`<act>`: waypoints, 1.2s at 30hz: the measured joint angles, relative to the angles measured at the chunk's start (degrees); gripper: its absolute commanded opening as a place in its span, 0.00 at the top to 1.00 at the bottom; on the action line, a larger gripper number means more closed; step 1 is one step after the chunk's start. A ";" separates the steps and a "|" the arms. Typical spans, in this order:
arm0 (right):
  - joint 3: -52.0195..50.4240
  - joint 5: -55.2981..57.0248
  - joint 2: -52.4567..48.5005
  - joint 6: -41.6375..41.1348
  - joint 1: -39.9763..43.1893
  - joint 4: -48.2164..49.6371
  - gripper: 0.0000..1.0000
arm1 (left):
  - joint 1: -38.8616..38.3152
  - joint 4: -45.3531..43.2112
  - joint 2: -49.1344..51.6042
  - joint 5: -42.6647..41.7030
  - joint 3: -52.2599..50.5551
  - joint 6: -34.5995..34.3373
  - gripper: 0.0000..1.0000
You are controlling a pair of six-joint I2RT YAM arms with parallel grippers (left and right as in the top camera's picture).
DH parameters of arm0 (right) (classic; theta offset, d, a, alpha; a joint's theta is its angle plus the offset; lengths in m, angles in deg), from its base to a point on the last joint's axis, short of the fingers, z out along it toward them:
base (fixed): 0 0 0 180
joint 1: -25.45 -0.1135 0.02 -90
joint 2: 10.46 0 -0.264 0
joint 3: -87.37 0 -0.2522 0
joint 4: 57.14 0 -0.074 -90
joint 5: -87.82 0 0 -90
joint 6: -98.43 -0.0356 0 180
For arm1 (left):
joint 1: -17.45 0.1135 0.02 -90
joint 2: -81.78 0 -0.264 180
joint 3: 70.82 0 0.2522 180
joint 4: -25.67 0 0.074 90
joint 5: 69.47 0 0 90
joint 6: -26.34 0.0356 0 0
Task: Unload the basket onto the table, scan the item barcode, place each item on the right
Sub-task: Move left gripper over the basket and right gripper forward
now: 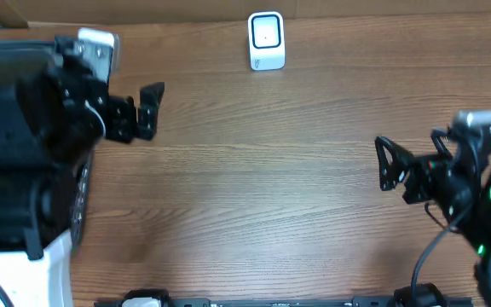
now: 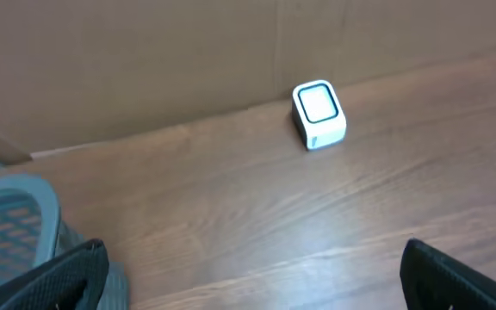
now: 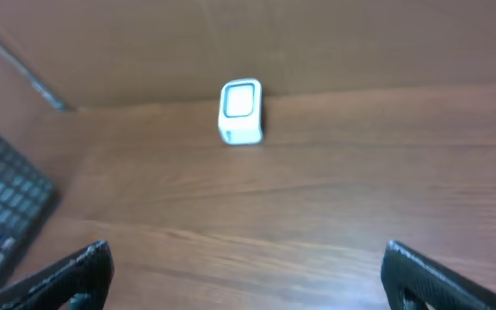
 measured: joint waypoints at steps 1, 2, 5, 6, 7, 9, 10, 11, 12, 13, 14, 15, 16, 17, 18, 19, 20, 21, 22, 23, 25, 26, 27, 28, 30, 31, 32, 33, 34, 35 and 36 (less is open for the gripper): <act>4.13 -1.31 -3.58 0.02 0.00 -2.75 0.00 | 0.00 2.89 2.21 -0.57 3.65 1.07 0.00; 7.65 -2.40 -6.86 0.07 0.00 -6.71 0.00 | 0.00 4.24 3.41 -0.87 5.51 1.70 0.00; 13.81 -4.24 -12.28 0.07 0.00 -11.41 0.00 | 0.00 7.43 6.23 -1.33 9.01 2.95 0.01; 15.78 -4.72 -14.45 0.07 0.00 -12.72 0.00 | 0.00 8.33 6.80 -1.64 9.22 3.23 0.00; 16.92 -5.38 -16.26 0.04 0.00 -13.70 0.00 | 0.02 9.20 7.21 -2.08 9.25 3.45 0.00; 17.38 -6.12 -18.38 0.04 0.00 -15.04 0.00 | 0.00 10.80 8.07 -3.37 9.25 3.78 0.00; 17.38 -6.67 -19.37 0.04 0.00 -15.34 0.00 | 0.00 11.17 8.44 -4.13 9.25 3.78 0.01; 17.38 -7.34 -20.26 0.04 0.00 -15.37 0.00 | 0.02 11.28 8.79 -5.03 9.25 3.78 0.00; 17.40 -8.20 -21.35 0.04 0.00 -15.43 0.00 | 0.00 11.34 9.14 -6.12 9.25 3.78 0.00; 17.38 -8.79 -22.36 0.02 0.00 -15.63 0.00 | 0.00 11.37 9.38 -6.93 9.25 3.78 0.00; 17.40 -9.16 -23.23 0.07 0.00 -15.91 0.00 | 0.00 10.95 9.66 -7.72 9.25 3.80 0.00; 17.38 -9.62 -23.96 0.07 0.00 -16.24 0.00 | 0.00 10.51 9.81 -7.89 9.25 3.80 0.01; 17.40 -9.94 -24.70 0.04 0.00 -16.87 0.00 | 0.02 10.19 9.90 -7.78 9.25 3.67 0.01; 17.38 -10.19 -25.20 0.09 0.00 -17.49 0.00 | 0.02 9.60 9.97 -6.99 9.25 2.56 0.01; 17.38 -10.25 -25.44 0.07 0.00 -17.84 0.00 | 0.17 9.29 9.97 -6.16 9.25 1.03 0.00; 17.38 -10.29 -25.77 0.04 0.00 -18.16 0.00 | 0.59 9.14 9.97 -4.61 9.27 -0.98 0.00; 17.38 -10.29 -25.94 0.07 0.00 -18.21 0.00 | 1.27 9.18 9.97 -3.04 9.29 -3.23 0.00; 17.38 -10.32 -25.99 0.07 -0.02 -18.18 0.00 | 2.49 9.33 9.97 -1.01 9.29 -6.03 0.00; 17.38 -10.45 -25.99 0.04 0.00 -18.18 0.00 | 4.07 9.75 9.97 0.87 9.29 -9.05 0.00; 17.38 -10.47 -25.99 0.07 0.00 -18.23 0.00 | 7.74 10.84 9.97 4.15 9.29 -14.34 0.00; 17.38 -10.54 -25.99 0.07 0.00 -18.18 0.00 | 11.21 11.89 9.97 5.46 9.42 -18.25 0.00; 17.40 -10.58 -25.99 0.04 -0.02 -18.25 0.00 | 13.60 13.57 9.97 5.90 9.46 -20.87 0.00; 17.38 -10.56 -25.99 0.04 0.00 -18.27 0.00 | 17.33 15.23 9.99 6.84 9.46 -23.80 0.01; 17.40 -10.60 -25.99 0.04 0.00 -18.29 0.00 | 20.65 16.17 10.08 7.37 9.46 -26.03 0.00; 17.38 -10.64 -25.99 0.04 0.00 -18.32 0.00 | 27.06 17.81 10.38 8.79 9.46 -30.03 0.00; 17.38 -10.64 -25.99 0.04 0.00 -18.49 0.00 | 30.36 18.38 10.58 9.35 9.44 -32.15 0.00; 17.38 -10.62 -25.99 0.04 0.00 -18.73 0.00 | 32.72 18.47 10.82 9.57 9.29 -33.53 0.00; 17.38 -10.62 -25.99 0.04 0.00 -18.93 0.00 | 33.90 18.47 10.99 9.62 9.07 -34.16 0.00; 17.38 -10.58 -25.99 0.07 0.00 -19.45 0.00 | 36.33 18.47 11.67 9.73 8.39 -35.50 0.00; 17.38 -10.47 -25.99 0.04 0.00 -19.65 0.00 | 37.27 18.43 12.33 9.79 8.02 -35.98 0.00; 17.38 -10.43 -25.99 0.04 0.00 -19.78 0.00 | 38.42 18.27 13.11 9.84 7.61 -36.50 0.00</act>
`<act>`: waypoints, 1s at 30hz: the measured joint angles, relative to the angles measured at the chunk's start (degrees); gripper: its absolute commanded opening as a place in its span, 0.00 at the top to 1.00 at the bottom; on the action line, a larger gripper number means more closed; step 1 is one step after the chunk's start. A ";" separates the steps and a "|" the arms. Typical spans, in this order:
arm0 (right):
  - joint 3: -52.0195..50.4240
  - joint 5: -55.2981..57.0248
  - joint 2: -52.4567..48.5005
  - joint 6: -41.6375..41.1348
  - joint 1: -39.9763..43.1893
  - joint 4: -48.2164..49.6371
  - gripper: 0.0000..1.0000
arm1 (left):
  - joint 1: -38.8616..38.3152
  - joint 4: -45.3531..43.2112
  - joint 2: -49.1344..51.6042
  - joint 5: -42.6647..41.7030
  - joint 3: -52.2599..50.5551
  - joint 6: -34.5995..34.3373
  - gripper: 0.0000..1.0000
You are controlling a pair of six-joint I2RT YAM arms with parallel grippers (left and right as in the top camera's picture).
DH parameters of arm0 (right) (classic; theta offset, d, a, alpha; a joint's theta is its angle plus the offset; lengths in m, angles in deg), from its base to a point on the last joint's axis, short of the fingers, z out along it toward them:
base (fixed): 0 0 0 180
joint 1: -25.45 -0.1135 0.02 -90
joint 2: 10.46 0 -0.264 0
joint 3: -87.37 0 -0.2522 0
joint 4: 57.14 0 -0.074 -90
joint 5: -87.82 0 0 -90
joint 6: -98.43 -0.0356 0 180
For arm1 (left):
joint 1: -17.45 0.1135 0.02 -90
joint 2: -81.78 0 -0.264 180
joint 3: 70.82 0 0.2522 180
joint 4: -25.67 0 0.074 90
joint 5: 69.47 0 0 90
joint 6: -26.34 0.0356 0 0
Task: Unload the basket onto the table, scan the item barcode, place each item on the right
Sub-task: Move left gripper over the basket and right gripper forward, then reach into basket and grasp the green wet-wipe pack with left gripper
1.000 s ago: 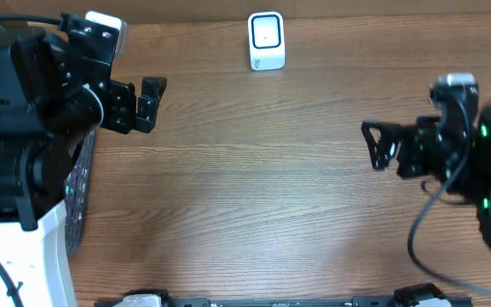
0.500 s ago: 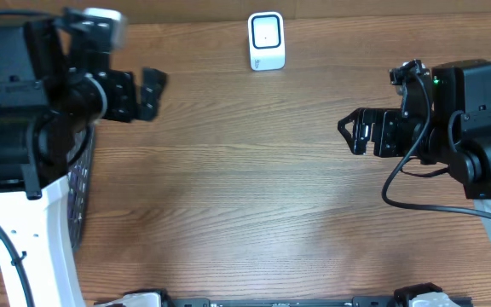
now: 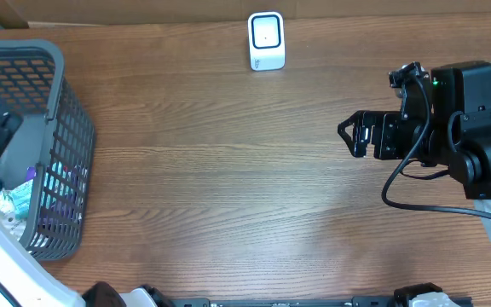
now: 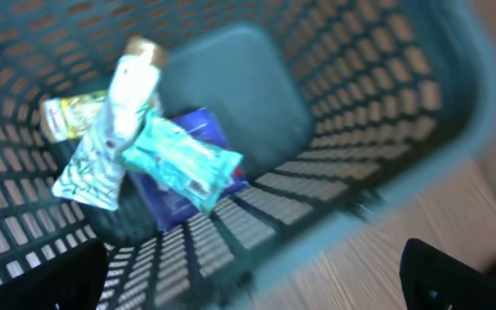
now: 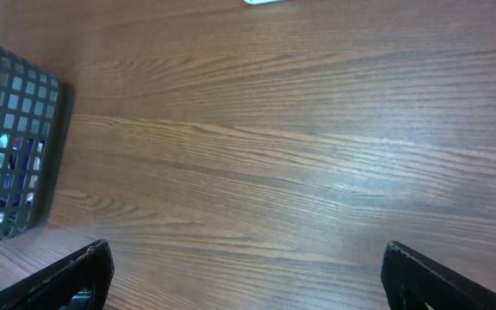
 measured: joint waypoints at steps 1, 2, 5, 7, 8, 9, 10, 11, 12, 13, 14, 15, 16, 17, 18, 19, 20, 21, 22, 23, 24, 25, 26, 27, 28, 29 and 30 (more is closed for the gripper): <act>0.00 0.02 0.00 0.00 0.00 0.00 0.00 | 0.94 -0.13 1.07 -0.04 -0.37 -0.28 0.00; 0.00 0.04 0.00 -0.04 0.00 -0.07 0.00 | 1.70 -0.17 2.36 -0.02 -0.70 -0.46 0.00; 0.00 0.17 0.00 0.00 0.00 -0.52 0.00 | 2.78 0.22 7.78 0.04 -1.36 -1.75 0.00; 0.00 0.22 0.00 0.00 0.00 -0.72 0.00 | 2.80 0.42 11.43 0.20 -2.45 -3.34 0.00; 0.02 0.20 0.00 0.00 0.00 -0.90 0.00 | 2.80 -0.11 12.26 0.31 -3.39 -3.85 0.00; 0.02 0.22 0.00 0.00 0.00 -1.03 0.00 | 2.80 -0.92 12.68 0.44 -4.59 -4.48 0.00; 0.02 0.20 0.00 0.00 0.00 -1.03 0.00 | 2.80 -1.92 12.92 0.46 -6.10 -4.87 0.00; 0.00 0.24 0.00 0.00 0.00 -1.03 0.00 | 2.80 -3.61 12.94 0.68 -8.07 -5.20 0.00; 0.00 0.20 0.00 0.00 0.00 -1.01 0.00 | 2.80 -4.94 12.96 0.85 -9.79 -5.57 0.00; 0.02 0.24 0.00 0.00 0.00 -1.03 0.00 | 2.80 -5.90 12.96 0.85 -11.34 -6.01 0.00; 0.00 0.24 0.00 0.02 -0.02 -1.01 0.00 | 2.80 -7.65 12.96 0.98 -13.55 -6.23 0.00; 0.02 0.22 0.00 0.02 0.00 -1.03 0.00 | 2.80 -8.87 12.96 1.09 -15.43 -6.40 0.00; 0.02 0.22 0.00 0.00 0.00 -1.01 0.00 | 2.80 -10.12 13.07 1.18 -17.22 -6.56 0.00; 0.00 0.22 0.00 0.00 0.00 -1.01 0.00 | 2.80 -12.24 13.07 1.25 -19.45 -6.78 0.00; 0.00 0.22 0.00 0.00 0.00 -1.03 0.00 | 2.80 -13.81 13.07 1.31 -21.11 -6.95 0.00; 0.00 0.24 0.00 0.00 0.00 -1.03 0.00 | 2.80 -16.70 13.07 1.29 -23.82 -7.34 0.00; 0.02 0.24 0.00 0.00 0.00 -1.03 0.00 | 2.80 -18.32 13.09 1.36 -25.44 -7.54 0.00; 0.02 0.24 0.00 0.00 0.00 -1.03 0.00 | 2.80 -20.65 13.09 1.36 -27.47 -7.82 0.01; 0.00 0.22 0.00 -0.02 0.00 -1.03 0.00 | 2.80 -22.36 13.14 1.42 -29.35 -7.87 0.01; 0.02 0.22 0.00 0.00 0.00 -1.07 0.00 | 2.80 -24.22 13.18 1.49 -31.15 -7.91 0.02; 0.02 0.22 0.00 0.02 0.00 -1.11 0.00 | 2.80 -26.14 13.18 1.49 -33.03 -7.93 0.04; 0.00 0.24 0.00 0.00 0.00 -1.20 0.00 | 2.80 -28.41 13.22 1.64 -35.08 -7.93 0.05; 0.00 0.22 0.00 0.00 0.00 -1.33 0.00 | 2.80 -29.94 13.22 1.88 -36.72 -8.02 0.07; 0.00 0.22 0.00 0.00 0.00 -1.40 0.00 | 2.80 -31.76 13.22 2.23 -38.25 -8.11 0.09; 0.00 0.24 0.00 -0.02 0.00 -1.38 0.00 | 2.80 -33.53 13.14 2.56 -39.65 -8.13 0.14; 0.00 0.20 0.00 0.00 0.00 -1.42 0.00 | 2.80 -34.73 13.05 2.97 -40.65 -8.26 0.21; 0.02 0.22 0.00 0.00 0.00 -1.40 0.00 | 2.80 -35.50 12.87 3.43 -41.35 -8.26 0.34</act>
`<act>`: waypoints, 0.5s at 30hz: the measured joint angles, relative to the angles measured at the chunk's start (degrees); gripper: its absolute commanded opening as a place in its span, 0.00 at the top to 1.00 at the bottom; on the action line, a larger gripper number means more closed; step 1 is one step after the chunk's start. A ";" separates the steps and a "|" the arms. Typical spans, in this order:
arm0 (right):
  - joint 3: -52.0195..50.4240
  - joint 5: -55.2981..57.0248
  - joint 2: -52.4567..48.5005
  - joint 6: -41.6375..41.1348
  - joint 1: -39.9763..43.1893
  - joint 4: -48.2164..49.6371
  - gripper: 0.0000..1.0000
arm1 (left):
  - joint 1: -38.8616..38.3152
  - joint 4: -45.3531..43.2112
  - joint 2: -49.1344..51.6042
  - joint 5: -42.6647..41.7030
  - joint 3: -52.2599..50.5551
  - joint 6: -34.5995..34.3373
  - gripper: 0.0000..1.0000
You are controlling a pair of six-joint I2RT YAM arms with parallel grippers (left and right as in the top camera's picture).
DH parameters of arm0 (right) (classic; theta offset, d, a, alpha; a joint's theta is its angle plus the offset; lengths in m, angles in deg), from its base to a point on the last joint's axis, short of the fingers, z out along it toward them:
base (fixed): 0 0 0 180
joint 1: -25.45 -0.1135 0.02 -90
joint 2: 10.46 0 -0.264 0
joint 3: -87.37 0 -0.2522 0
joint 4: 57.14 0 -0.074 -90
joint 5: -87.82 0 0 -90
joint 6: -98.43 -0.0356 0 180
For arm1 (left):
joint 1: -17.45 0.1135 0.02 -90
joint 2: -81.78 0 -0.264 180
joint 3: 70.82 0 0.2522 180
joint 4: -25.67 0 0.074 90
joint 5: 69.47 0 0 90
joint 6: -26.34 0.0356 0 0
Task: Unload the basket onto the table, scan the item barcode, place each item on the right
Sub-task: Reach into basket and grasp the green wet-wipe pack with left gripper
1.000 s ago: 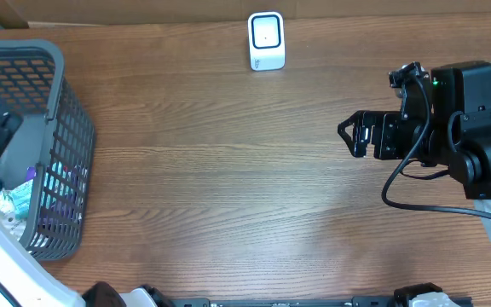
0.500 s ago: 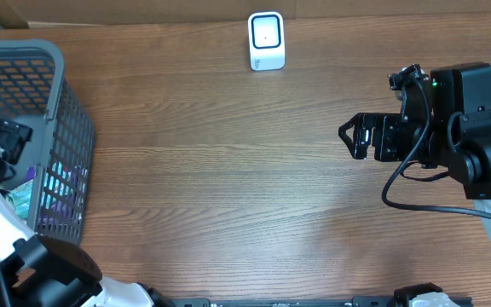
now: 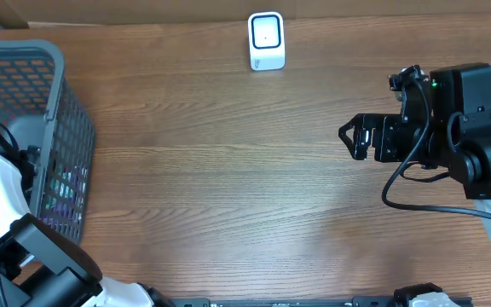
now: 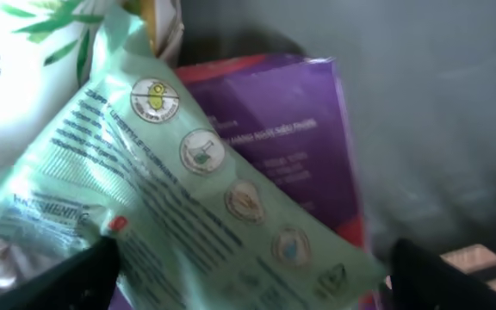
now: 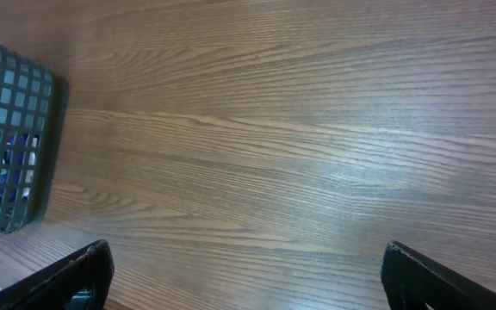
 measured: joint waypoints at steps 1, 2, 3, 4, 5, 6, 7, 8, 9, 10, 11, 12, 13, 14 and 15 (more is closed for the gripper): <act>-0.02 0.00 0.00 0.00 0.00 -0.02 0.00 | 0.00 -0.81 -0.31 0.44 -0.66 0.00 0.49; -0.02 0.02 0.00 0.00 0.00 -0.02 0.00 | 0.00 -1.38 -0.57 0.87 -1.20 -0.11 0.60; -0.02 0.00 0.00 0.02 0.00 -0.02 0.00 | 0.04 -1.88 -0.74 1.14 -1.64 -0.26 0.66; -0.02 0.00 0.00 -0.02 0.00 -0.02 0.00 | 0.04 -2.23 -0.96 1.44 -1.88 -0.26 0.73; -0.02 0.00 0.00 0.00 0.00 -0.04 0.00 | 0.04 -2.43 -1.11 1.53 -1.95 -0.33 0.82; -0.02 0.00 0.00 0.00 0.00 -0.04 0.00 | 0.04 -2.60 -1.25 1.70 -1.99 -0.37 0.96; -0.02 0.00 0.00 0.02 0.00 -0.02 0.00 | 0.04 -2.75 -1.33 1.88 -1.99 -0.57 0.96; -0.02 0.00 0.00 0.00 0.00 -0.04 0.00 | 0.04 -2.86 -1.40 2.19 -1.99 -0.66 0.96; -0.02 0.00 0.00 0.02 0.00 -0.02 0.00 | 0.11 -2.95 -1.49 2.38 -1.99 -0.68 0.96; -0.02 0.02 0.00 0.00 0.00 -0.04 0.00 | 0.17 -3.02 -1.53 2.36 -1.99 -0.68 0.96; -0.02 -0.02 0.00 0.00 0.00 -0.04 0.00 | 0.26 -3.02 -1.53 2.36 -1.99 -0.68 0.96; -0.02 0.00 0.00 0.00 0.00 -0.04 0.00 | 0.33 -2.97 -1.53 2.32 -1.99 -0.68 0.96; -0.02 0.00 0.00 0.02 0.00 -0.04 0.00 | 0.31 -2.84 -1.53 2.27 -1.92 -0.63 0.96; -0.02 0.02 0.00 0.00 0.00 -0.02 0.00 | 0.33 -2.56 -1.53 2.21 -1.70 -0.46 0.96; 0.00 0.00 0.00 0.00 0.00 -0.07 0.00 | 0.35 -1.55 -1.44 1.73 -1.09 0.07 0.96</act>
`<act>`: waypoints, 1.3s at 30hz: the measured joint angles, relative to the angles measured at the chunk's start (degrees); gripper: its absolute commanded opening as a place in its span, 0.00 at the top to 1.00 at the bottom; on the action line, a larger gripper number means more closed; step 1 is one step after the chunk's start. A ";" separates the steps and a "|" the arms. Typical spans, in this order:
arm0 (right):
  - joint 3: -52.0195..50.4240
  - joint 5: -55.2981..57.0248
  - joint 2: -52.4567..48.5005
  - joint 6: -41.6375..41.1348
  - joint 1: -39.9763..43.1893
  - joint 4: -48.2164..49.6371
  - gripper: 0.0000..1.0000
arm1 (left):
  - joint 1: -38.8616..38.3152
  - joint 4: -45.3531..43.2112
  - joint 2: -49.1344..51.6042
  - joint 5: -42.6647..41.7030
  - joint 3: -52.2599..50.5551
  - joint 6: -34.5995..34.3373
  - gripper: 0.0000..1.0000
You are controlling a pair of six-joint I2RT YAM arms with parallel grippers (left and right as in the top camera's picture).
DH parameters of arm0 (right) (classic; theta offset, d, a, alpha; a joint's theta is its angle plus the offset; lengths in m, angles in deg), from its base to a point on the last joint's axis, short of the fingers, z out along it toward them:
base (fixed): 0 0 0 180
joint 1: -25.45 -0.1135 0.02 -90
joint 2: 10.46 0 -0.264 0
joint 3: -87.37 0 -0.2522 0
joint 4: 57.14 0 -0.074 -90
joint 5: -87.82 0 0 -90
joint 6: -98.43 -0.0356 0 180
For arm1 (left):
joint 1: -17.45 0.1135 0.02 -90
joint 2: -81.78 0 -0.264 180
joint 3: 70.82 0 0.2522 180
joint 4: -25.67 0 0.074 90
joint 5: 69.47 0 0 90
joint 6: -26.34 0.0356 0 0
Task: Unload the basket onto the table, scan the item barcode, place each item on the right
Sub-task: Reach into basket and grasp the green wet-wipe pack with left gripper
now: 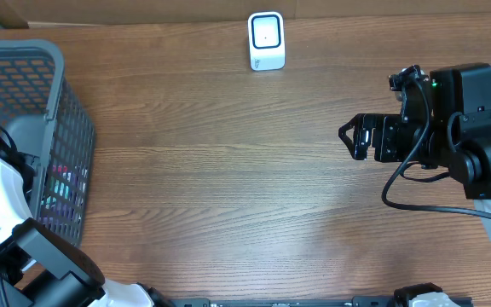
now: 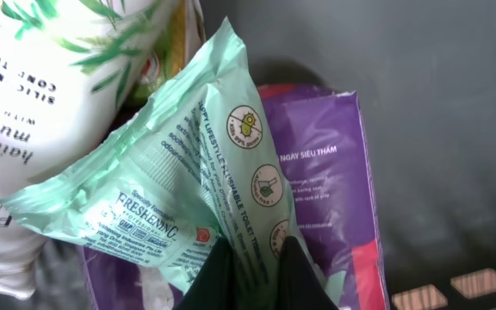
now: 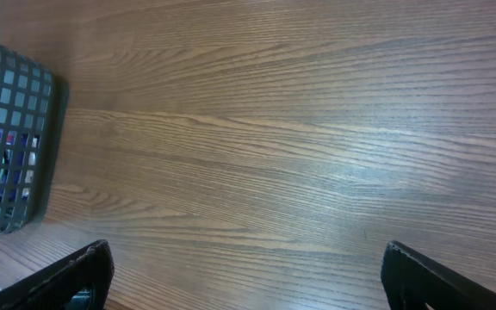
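Note:
Inside the grey mesh basket (image 1: 54,102) my left gripper (image 2: 255,246) is shut on the lower edge of a mint-green wipes pack (image 2: 188,181). The pack lies across a purple box (image 2: 334,172), with a white pouch (image 2: 50,103) to its left. From overhead the left arm reaches into the basket and its fingers are hidden. The white barcode scanner (image 1: 266,40) stands at the table's far edge, in the middle. My right gripper (image 1: 354,136) hangs open over bare table at the right, empty; in its wrist view the right gripper (image 3: 246,249) shows its fingers wide apart.
The basket fills the left end of the table, and its mesh corner (image 3: 11,146) shows in the right wrist view. A cardboard wall (image 1: 143,10) runs along the far edge behind the scanner. Wood tabletop (image 1: 228,170) lies between basket and right arm.
My left gripper was open with its fingers wide around the green wipes pack; now it is shut on the pack's edge. The right arm has not moved.
Both grippers were open, low over the table and facing the scanner. Then the left gripper was open above the basket's contents, and the right arm stood higher at the right. Later the left was down among the items, open; now it grips the wipes pack.

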 measured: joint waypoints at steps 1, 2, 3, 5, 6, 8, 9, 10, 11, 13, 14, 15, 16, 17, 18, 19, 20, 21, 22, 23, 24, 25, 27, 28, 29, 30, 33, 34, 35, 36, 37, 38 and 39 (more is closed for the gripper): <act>-0.02 -0.02 0.00 -0.02 0.00 0.04 0.00 | 0.04 1.29 0.20 -0.66 0.85 0.59 0.96; -0.02 0.00 0.00 0.00 0.00 0.02 0.00 | 0.04 2.73 0.48 -1.51 1.90 1.05 0.96; -0.02 0.00 0.00 0.02 0.00 -0.04 0.00 | 0.02 4.46 0.85 -2.69 3.32 1.79 0.96; -0.02 -0.02 0.00 -0.02 0.00 -0.15 0.00 | -0.02 8.50 1.73 -4.81 7.19 3.48 0.96; -0.02 0.00 0.00 0.00 0.00 -0.35 0.00 | -0.04 11.02 2.14 -5.64 10.08 4.42 0.96; -0.02 0.00 0.00 -0.02 0.00 -0.46 0.00 | -0.07 14.53 2.56 -6.80 15.93 5.84 0.96; 0.00 0.00 0.00 -0.02 0.00 -0.48 0.00 | -0.07 16.15 2.67 -7.06 18.91 6.56 0.96; -0.02 0.00 0.00 0.00 0.00 -0.50 0.00 | -0.09 17.35 2.64 -7.28 21.38 7.15 0.96; -0.02 0.00 0.00 -0.02 0.00 -0.59 0.00 | -0.09 18.80 2.67 -7.48 24.28 7.96 0.96; -0.02 0.00 0.00 0.00 0.00 -0.61 0.00 | -0.09 21.29 2.54 -7.93 29.53 9.33 0.96; -0.02 0.00 0.00 0.02 0.00 -0.63 0.00 | -0.09 22.10 2.36 -8.09 31.19 9.90 0.96; 0.00 0.00 0.00 -0.02 0.00 -0.63 0.00 | -0.09 22.77 2.19 -8.13 32.26 10.34 0.96; -0.02 0.00 0.00 -0.02 0.00 -0.61 0.00 | -0.09 23.30 1.90 -8.17 33.07 10.99 0.96; -0.02 0.00 0.00 0.00 0.00 -0.63 0.00 | -0.09 23.58 1.55 -8.35 33.66 11.58 0.96; 0.00 0.00 0.00 0.00 -0.02 -0.61 0.00 | -0.11 23.63 1.14 -8.48 33.94 12.31 0.96; -0.02 0.00 0.00 0.00 0.00 -0.63 0.00 | -0.26 23.74 0.72 -8.52 34.14 12.94 0.96; 0.00 0.00 0.00 0.00 0.00 -0.63 0.00 | -0.46 23.74 0.22 -8.55 34.27 13.77 0.96; 0.00 0.02 0.00 0.00 0.00 -0.63 0.00 | -0.85 23.71 -0.42 -8.57 34.40 14.91 0.96; -0.02 0.00 0.00 0.00 0.00 -0.61 0.00 | -1.40 23.74 -1.18 -8.57 34.40 15.41 0.96; 0.00 -0.02 0.00 0.02 0.00 -0.61 0.00 | -2.08 23.65 -2.01 -8.68 34.42 16.15 0.96; -0.02 0.02 0.00 0.00 0.00 -0.61 0.00 | -2.91 23.34 -3.06 -8.72 34.45 17.09 0.96; -0.02 0.00 0.00 0.02 0.00 -0.61 0.00 | -3.78 22.91 -4.09 -8.72 34.49 17.68 0.96; -0.02 0.02 0.00 0.00 0.00 -0.61 0.00 | -5.88 21.97 -6.73 -8.09 34.88 18.40 0.83; -0.02 0.00 0.00 -0.02 0.00 -0.63 0.00 | -6.69 22.05 -7.91 -7.52 35.17 18.18 0.63; -0.02 0.00 0.00 0.00 0.00 -0.74 0.00 | -7.32 22.25 -9.01 -6.91 35.45 17.35 0.41; -0.02 0.02 0.00 0.02 0.00 -0.85 0.00 | -7.61 22.56 -10.01 -6.21 35.74 16.57 0.31; -0.02 0.02 0.00 0.00 0.00 -1.09 0.00 | -7.43 23.06 -11.30 -4.28 35.89 14.27 0.02; 0.00 -0.02 0.00 0.02 0.00 -1.05 0.00 | -7.19 22.97 -11.21 -4.00 35.69 13.73 0.00; -0.02 0.00 0.00 0.00 0.00 -1.03 0.00 | -7.10 22.93 -10.75 -3.65 35.30 12.57 0.00; -0.02 0.00 0.00 0.00 0.00 -1.05 0.00 | -7.06 22.97 -9.99 -3.32 34.82 12.02 0.00; -0.02 0.00 0.00 0.00 -0.02 -1.03 0.00 | -6.91 22.97 -9.14 -3.15 34.42 11.34 0.00; -0.02 0.00 0.00 -0.02 0.00 -1.07 0.00 | -6.80 22.95 -7.30 -2.99 33.83 10.56 0.00; -0.02 0.00 0.00 0.00 0.00 -1.09 0.00 | -6.80 22.82 -5.55 -2.86 33.55 9.77 0.00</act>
